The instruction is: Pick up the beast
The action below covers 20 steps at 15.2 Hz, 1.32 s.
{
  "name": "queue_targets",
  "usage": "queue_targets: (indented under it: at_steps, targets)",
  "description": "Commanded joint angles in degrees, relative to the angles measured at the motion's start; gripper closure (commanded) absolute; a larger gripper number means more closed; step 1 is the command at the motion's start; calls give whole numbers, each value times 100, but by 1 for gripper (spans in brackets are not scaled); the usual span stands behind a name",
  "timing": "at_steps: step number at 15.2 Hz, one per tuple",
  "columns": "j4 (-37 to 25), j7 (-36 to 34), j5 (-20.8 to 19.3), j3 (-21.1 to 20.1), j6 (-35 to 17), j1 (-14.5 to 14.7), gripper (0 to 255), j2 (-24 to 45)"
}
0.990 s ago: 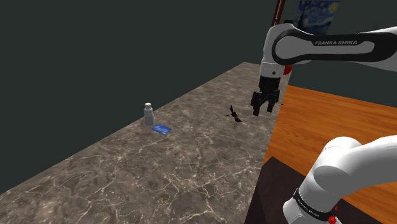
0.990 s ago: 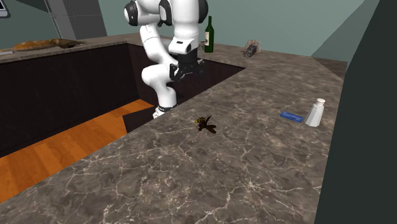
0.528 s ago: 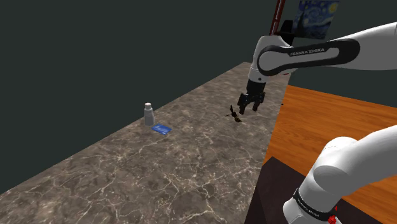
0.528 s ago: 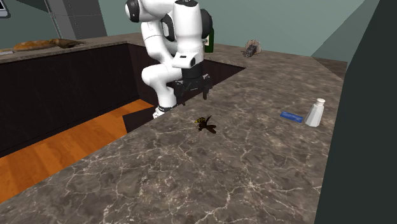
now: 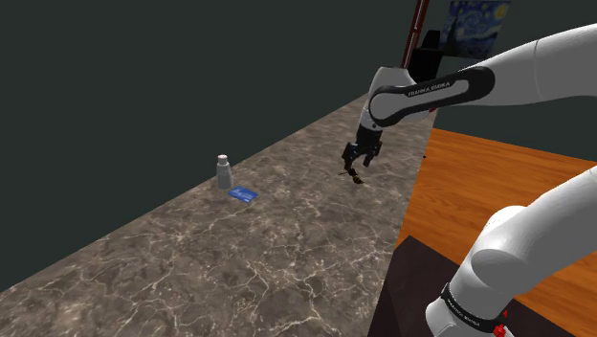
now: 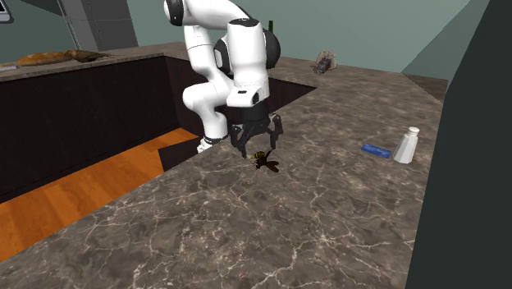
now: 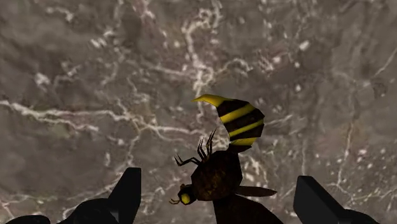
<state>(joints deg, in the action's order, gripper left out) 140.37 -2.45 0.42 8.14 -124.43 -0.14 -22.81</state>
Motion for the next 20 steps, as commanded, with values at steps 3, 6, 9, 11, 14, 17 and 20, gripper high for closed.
queue_targets:
  at_steps: [3, 6, 9, 11, 14, 17, 20]
  targets:
    - [205, 39, 18, 26, -378, 5, 0, 155]
    - [285, 52, 27, 34, -512, 8, 0, 210]
    - [292, 56, 26, 36, -516, 7, 255, 206]
    - [294, 55, 26, 36, -516, 7, 255, 205]
    - [294, 55, 26, 36, -516, 7, 255, 205]
    - [235, 44, 21, 29, -427, 6, 255, 174]
    - [79, 21, 7, 15, -174, 1, 255, 77]
